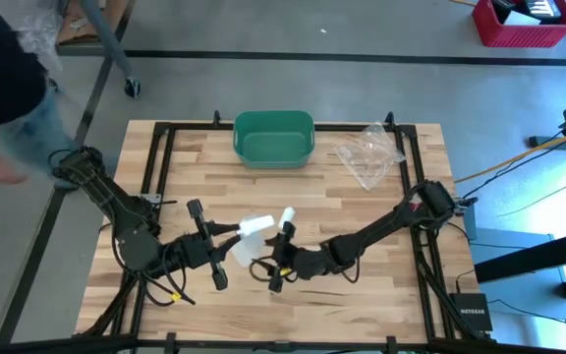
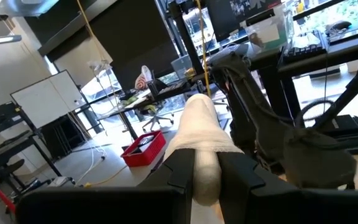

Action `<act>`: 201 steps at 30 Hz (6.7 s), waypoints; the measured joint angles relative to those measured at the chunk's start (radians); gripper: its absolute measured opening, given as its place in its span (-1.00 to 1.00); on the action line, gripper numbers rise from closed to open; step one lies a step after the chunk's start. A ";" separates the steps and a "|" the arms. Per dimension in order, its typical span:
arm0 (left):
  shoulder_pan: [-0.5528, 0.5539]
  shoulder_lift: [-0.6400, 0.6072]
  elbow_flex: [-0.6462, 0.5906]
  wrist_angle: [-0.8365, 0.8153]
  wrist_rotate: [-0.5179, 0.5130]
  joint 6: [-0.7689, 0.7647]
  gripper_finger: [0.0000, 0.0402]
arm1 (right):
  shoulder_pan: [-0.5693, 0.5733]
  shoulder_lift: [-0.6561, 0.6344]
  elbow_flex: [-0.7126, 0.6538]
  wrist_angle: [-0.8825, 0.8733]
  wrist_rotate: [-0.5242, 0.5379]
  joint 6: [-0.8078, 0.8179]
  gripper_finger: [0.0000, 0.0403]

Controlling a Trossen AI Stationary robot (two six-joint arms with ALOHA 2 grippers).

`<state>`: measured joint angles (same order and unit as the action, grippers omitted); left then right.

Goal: Roll bandage
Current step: Roll the bottom white bandage

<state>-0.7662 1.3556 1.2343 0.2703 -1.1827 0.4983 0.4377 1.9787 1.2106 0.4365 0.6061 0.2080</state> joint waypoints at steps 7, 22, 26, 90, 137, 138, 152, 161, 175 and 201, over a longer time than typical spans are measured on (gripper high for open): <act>0.001 0.000 0.000 0.000 0.000 0.000 -0.80 | -0.028 0.071 -0.031 0.327 -0.004 -0.112 0.11; -0.092 -0.040 0.000 -0.019 0.324 -0.031 -0.80 | -0.004 0.048 -0.025 0.308 -0.274 -0.295 -0.92; -0.095 -0.065 0.000 -0.027 0.515 -0.073 -0.80 | -0.006 0.002 -0.025 0.217 -0.330 -0.286 -0.90; 0.029 -0.072 0.014 -0.166 0.525 -0.205 -0.80 | -0.135 -0.295 -0.024 0.002 -0.966 -0.131 0.18; 0.077 -0.072 0.014 -0.185 0.525 -0.236 -0.80 | -0.026 -0.149 -0.024 0.138 -0.378 -0.214 -0.05; 0.077 -0.072 0.014 -0.185 0.525 -0.236 -0.80 | -0.026 -0.149 -0.024 0.135 -0.364 -0.216 -0.16; 0.060 -0.103 0.015 -0.146 0.435 -0.139 -0.80 | 0.078 -0.153 -0.024 -0.042 -0.320 -0.208 -0.97; 0.107 -0.095 0.015 -0.160 0.329 -0.063 -0.80 | 0.118 -0.157 -0.024 -0.081 -0.336 -0.210 -0.98; 0.108 -0.092 0.015 -0.489 0.123 -0.105 -0.80 | 0.234 -0.158 0.280 -0.498 -0.260 -0.295 -0.99; 0.018 0.063 0.015 -0.688 0.157 -0.133 -0.80 | 0.172 -0.158 0.889 -0.750 0.109 -0.484 -0.97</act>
<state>-0.7484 1.4181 1.2491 -0.4176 -1.0261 0.3648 0.6100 1.8206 2.0996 -0.3132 0.7151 -0.2760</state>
